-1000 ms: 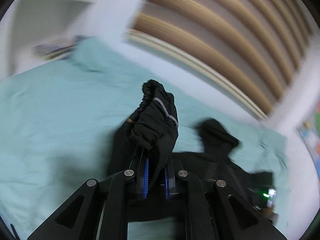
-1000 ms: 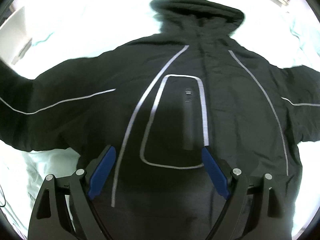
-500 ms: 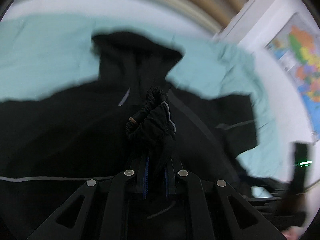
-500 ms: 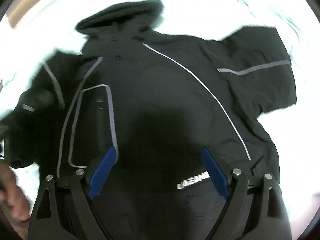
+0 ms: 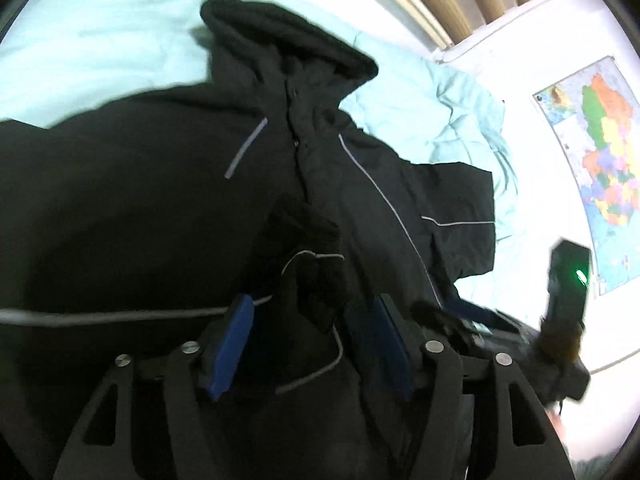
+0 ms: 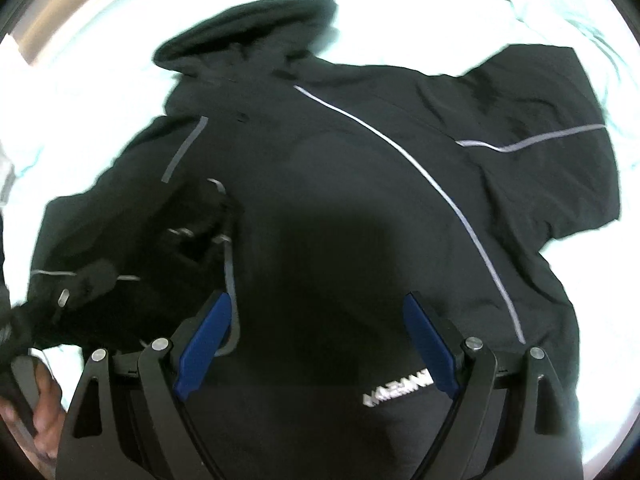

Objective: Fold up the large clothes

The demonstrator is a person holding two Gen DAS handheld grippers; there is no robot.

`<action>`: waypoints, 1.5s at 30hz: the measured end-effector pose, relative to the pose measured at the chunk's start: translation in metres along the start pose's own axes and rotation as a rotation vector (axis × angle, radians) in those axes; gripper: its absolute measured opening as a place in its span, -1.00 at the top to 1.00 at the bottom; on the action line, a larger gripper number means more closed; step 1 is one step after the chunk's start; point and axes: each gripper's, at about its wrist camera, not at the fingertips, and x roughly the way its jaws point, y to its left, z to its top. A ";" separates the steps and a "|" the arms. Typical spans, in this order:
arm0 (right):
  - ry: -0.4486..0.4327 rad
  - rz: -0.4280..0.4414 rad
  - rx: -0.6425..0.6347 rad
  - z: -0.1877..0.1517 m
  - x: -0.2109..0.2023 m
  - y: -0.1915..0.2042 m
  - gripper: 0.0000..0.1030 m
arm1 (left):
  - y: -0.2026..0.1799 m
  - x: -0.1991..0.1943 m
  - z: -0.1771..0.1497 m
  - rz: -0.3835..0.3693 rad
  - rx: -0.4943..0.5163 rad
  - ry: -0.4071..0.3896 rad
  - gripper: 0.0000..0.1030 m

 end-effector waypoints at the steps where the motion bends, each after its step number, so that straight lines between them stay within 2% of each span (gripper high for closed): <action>1: -0.001 0.018 -0.003 0.002 0.001 0.004 -0.73 | 0.001 -0.011 -0.004 0.000 -0.002 -0.011 -0.26; 4: 0.003 0.091 -0.020 0.008 0.011 0.018 -0.73 | 0.010 -0.039 -0.014 0.018 -0.024 -0.049 -0.27; 7: 0.039 0.170 -0.009 0.016 0.033 0.030 -0.73 | 0.024 -0.061 -0.024 0.079 -0.064 -0.076 -0.27; 11: 0.080 0.192 -0.036 0.031 0.064 0.052 -0.72 | 0.036 -0.089 -0.032 0.128 -0.089 -0.135 -0.27; 12: 0.096 0.202 -0.034 0.033 0.071 0.055 -0.64 | 0.038 -0.091 -0.032 0.142 -0.093 -0.141 -0.27; 14: 0.130 0.251 -0.029 0.035 0.082 0.062 -0.24 | 0.046 -0.097 -0.031 0.183 -0.111 -0.148 -0.28; 15: 0.137 0.270 -0.032 0.035 0.083 0.066 0.08 | 0.050 -0.099 -0.030 0.197 -0.123 -0.156 -0.27; 16: 0.135 0.267 -0.041 0.035 0.081 0.070 0.16 | 0.053 -0.103 -0.029 0.206 -0.136 -0.167 -0.27; 20: 0.020 0.237 -0.122 0.036 0.042 0.082 0.28 | 0.057 -0.112 -0.023 0.227 -0.135 -0.219 -0.27; 24: -0.135 0.184 -0.130 0.054 -0.013 0.063 0.31 | 0.052 -0.111 -0.008 0.207 -0.120 -0.253 -0.27; 27: -0.241 0.073 -0.129 0.072 -0.049 0.035 0.31 | 0.041 -0.095 0.005 0.195 -0.078 -0.255 -0.27; 30: -0.299 -0.061 -0.112 0.087 -0.061 0.001 0.31 | 0.033 -0.067 0.016 0.185 -0.043 -0.217 -0.27; 33: -0.279 -0.154 -0.065 0.097 -0.050 -0.042 0.31 | 0.031 -0.023 0.024 0.227 -0.011 -0.144 -0.27; 36: -0.187 -0.212 -0.022 0.101 -0.008 -0.075 0.31 | 0.039 0.026 0.026 0.318 0.000 -0.064 -0.27; 38: -0.101 -0.214 -0.013 0.100 0.033 -0.091 0.31 | 0.046 0.049 0.025 0.391 0.010 -0.024 -0.27; 41: 0.015 -0.199 0.022 0.087 0.088 -0.114 0.28 | 0.052 0.064 0.023 0.457 0.034 -0.008 -0.26; 44: 0.015 -0.210 0.002 0.086 0.105 -0.121 0.21 | 0.052 0.066 0.025 0.472 0.045 0.001 -0.26; 45: 0.015 -0.214 -0.006 0.088 0.105 -0.120 0.13 | 0.053 0.066 0.026 0.472 0.046 0.004 -0.26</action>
